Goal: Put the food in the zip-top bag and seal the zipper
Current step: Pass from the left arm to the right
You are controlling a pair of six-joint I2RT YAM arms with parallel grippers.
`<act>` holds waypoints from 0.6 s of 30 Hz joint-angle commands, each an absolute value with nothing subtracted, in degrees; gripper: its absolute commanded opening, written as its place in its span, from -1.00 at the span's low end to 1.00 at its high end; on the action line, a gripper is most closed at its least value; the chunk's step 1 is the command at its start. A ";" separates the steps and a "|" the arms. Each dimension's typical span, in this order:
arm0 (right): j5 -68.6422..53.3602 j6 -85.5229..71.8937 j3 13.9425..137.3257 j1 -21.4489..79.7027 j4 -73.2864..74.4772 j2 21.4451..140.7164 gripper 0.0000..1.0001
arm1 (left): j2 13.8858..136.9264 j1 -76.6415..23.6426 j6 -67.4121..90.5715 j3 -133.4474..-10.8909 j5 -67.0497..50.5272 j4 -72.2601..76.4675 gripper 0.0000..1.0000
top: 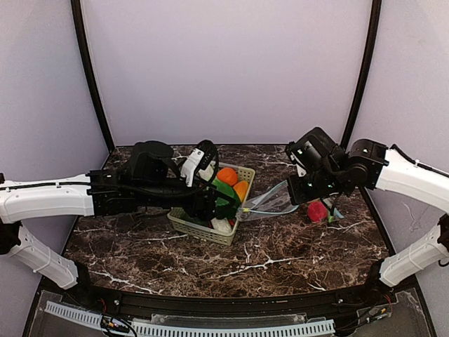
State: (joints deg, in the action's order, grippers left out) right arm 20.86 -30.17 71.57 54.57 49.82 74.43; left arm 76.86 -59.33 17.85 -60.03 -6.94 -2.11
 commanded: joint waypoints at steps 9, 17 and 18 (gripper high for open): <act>21.59 -31.67 71.70 48.26 54.14 79.71 -1.00 | 71.14 -52.25 27.41 -52.09 1.68 -8.81 0.62; 20.01 -31.65 70.16 48.08 52.07 79.27 -1.00 | 81.51 -49.94 28.53 -54.90 1.29 -16.20 0.63; 19.77 -31.76 69.90 48.05 51.75 79.16 -1.00 | 82.02 -49.55 28.93 -55.12 0.99 -16.22 0.62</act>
State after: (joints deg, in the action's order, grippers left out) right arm 20.62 -31.00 71.29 48.47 53.43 79.81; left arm 79.55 -50.85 26.92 -54.06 1.15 -11.90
